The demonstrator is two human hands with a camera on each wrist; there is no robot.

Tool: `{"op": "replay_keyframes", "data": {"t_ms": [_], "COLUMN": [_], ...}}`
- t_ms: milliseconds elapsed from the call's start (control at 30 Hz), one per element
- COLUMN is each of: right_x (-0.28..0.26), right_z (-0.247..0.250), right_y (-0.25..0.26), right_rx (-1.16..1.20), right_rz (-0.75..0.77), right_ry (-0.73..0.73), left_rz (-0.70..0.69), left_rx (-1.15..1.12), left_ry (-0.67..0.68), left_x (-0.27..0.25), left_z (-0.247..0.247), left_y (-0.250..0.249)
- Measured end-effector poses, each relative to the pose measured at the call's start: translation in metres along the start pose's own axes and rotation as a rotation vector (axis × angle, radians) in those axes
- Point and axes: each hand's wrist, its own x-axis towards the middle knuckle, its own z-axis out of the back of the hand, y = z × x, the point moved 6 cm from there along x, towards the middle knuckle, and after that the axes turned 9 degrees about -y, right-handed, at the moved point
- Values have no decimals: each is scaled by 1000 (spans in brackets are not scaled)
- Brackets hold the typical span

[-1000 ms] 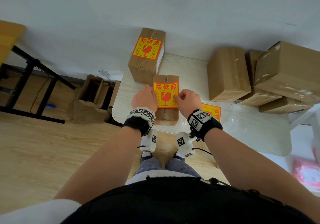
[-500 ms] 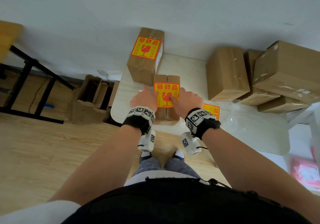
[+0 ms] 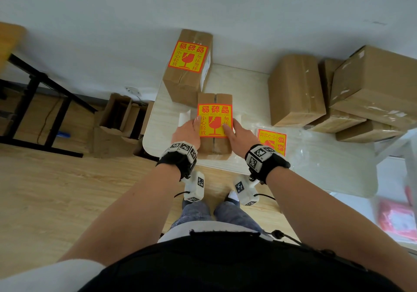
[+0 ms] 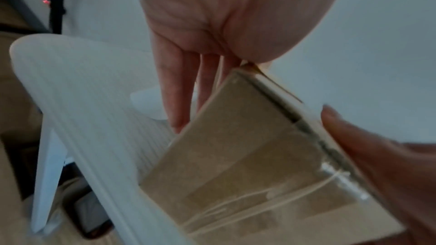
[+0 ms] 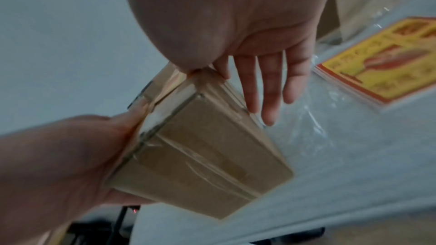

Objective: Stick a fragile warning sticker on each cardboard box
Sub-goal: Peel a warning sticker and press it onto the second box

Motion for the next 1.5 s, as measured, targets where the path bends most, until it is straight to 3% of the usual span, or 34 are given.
{"op": "replay_keyframes", "data": {"t_ms": [233, 400, 633, 733, 1033, 1267, 1367, 1500], "right_x": [11, 25, 53, 69, 100, 110, 115, 115], "right_z": [21, 51, 95, 102, 82, 61, 52, 55], "right_y": [-4, 3, 22, 29, 33, 29, 23, 19], "right_rx": [169, 231, 455, 474, 463, 505, 631, 608], "right_rz": [36, 68, 20, 5, -12, -62, -140, -147], "right_ry": [-101, -247, -378, -370, -252, -236, -210, -215], "left_rz": [-5, -85, -68, -90, -91, -233, -317, -312], "left_rx": [-38, -94, -307, -320, -2, 92, 110, 203], "left_ry": [-41, -116, -209, -198, -104, -210, -245, -251], "left_x": [6, 21, 47, 60, 96, 94, 95, 95], "left_z": [8, 31, 68, 70, 44, 45, 44, 40], "left_y": [-19, -58, -110, -119, -114, -119, -120, -122]}}
